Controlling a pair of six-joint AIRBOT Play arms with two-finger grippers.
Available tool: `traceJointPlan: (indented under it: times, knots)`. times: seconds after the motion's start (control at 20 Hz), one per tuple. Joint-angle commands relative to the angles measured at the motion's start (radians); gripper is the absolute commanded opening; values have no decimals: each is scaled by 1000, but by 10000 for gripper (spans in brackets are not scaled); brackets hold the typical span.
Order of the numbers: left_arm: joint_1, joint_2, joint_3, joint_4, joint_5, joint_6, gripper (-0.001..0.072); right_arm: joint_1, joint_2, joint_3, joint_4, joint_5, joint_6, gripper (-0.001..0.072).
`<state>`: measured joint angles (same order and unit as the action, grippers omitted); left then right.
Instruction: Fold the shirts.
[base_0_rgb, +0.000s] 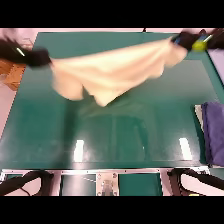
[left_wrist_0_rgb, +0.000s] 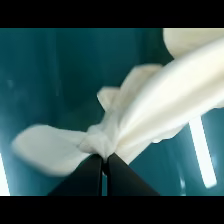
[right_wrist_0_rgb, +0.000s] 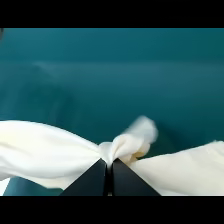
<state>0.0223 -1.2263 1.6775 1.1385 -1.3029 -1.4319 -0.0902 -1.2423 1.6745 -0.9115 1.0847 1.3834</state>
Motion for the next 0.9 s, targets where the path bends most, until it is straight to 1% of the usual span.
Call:
traceJointPlan:
  times: [0.0, 0.05, 0.1, 0.25, 0.35, 0.4, 0.45, 0.55, 0.65, 0.75, 0.85]
  knots:
    - [-1, 117, 399, -13, -17, -10, 19, -11, 129, 301, -7, 9, 0, 13]
    - [-1, 151, 468, -15, -7, -19, 19, -11, 161, 344, -7, 9, 0, 13]
    - [-1, 192, 491, -23, 17, -30, 19, -11, 200, 364, -7, 8, 0, 13]
    - [-1, 304, 488, -27, 78, -27, 20, -11, 296, 364, -10, 4, -10, 14]
    - [-1, 324, 488, -28, 99, -36, 19, -11, 321, 365, -10, -47, -31, 14]
    - [-1, 323, 488, -28, 90, -60, 20, -11, 318, 364, -15, -80, -30, 13]
    - [-1, 319, 465, -31, 87, -63, 19, -11, 303, 364, -18, -100, -24, 13]
    - [-1, 317, 358, -56, 92, -64, 19, -11, 231, 364, -17, -97, 27, 14]
    - [-1, 292, 239, -70, 65, -84, 20, -11, 107, 363, -12, -53, 85, 14]
    - [-1, 231, 135, -70, 19, -87, 20, -6, -39, 359, 18, 6, 102, 14]
    - [-1, 135, 36, -70, -24, -85, 20, 19, -187, 341, 43, 34, 102, 14]
